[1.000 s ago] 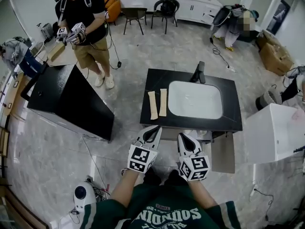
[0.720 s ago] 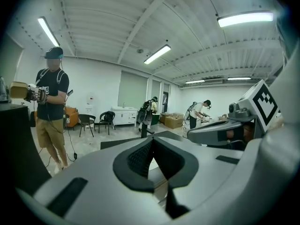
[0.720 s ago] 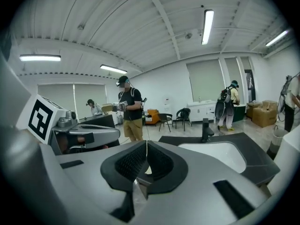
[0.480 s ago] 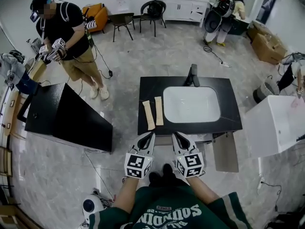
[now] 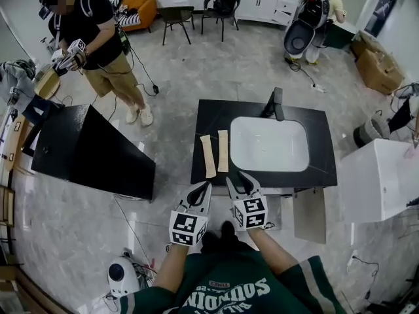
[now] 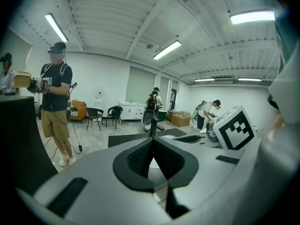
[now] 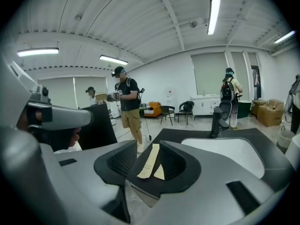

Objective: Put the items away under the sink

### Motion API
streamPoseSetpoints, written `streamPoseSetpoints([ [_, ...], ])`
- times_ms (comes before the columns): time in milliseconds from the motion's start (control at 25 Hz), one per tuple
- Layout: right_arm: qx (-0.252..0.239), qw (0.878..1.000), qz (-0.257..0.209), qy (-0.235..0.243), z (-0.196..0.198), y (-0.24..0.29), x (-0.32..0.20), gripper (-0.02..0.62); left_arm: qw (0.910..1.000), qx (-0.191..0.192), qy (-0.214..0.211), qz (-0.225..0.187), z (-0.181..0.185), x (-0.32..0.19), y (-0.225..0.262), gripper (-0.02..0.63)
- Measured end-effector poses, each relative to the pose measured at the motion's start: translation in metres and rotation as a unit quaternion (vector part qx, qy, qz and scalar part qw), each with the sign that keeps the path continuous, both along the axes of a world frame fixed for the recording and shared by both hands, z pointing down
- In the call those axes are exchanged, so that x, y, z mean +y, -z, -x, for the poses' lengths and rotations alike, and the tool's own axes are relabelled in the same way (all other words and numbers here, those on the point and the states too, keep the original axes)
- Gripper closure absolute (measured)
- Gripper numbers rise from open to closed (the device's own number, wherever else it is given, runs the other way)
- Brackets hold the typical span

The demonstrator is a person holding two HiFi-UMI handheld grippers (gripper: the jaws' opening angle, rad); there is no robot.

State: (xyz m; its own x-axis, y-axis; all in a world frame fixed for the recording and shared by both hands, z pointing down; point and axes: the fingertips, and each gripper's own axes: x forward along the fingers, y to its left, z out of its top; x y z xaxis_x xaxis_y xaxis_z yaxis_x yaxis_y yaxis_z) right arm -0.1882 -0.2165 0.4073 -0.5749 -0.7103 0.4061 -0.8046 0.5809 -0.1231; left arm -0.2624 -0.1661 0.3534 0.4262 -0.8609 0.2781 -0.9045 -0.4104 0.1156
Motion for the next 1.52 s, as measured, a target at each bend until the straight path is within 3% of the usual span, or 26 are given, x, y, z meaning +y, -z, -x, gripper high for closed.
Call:
streamPoseSetpoints([
  [480,0.085,0.994,0.066,0.021,0.029,-0.106,-0.060,0.437,0.9979,-0.004,0.055,0.033,0.035,-0.006,-0.027,0.595],
  [880,0.165,0.978,0.122,0.033,0.044,-0.183,-0.113,0.434,0.9897,-0.010,0.120,0.077,0.077,0.017,-0.055,0.595],
  [1160,0.180,0.967,0.177,0.011,0.039,-0.220,-0.121,0.426,0.9809,-0.009,0.165,0.103,0.105,0.038,-0.071,0.595],
  [1360,0.195,0.964,0.177,0.026,0.041,-0.222,-0.119,0.426,0.9789,-0.011,0.175,0.106,0.116,0.044,-0.072,0.595],
  [1520,0.196,0.964,0.176,0.035,0.038,-0.222,-0.114,0.464,0.9793,-0.010,0.172,0.106,0.118,0.050,-0.072,0.595],
])
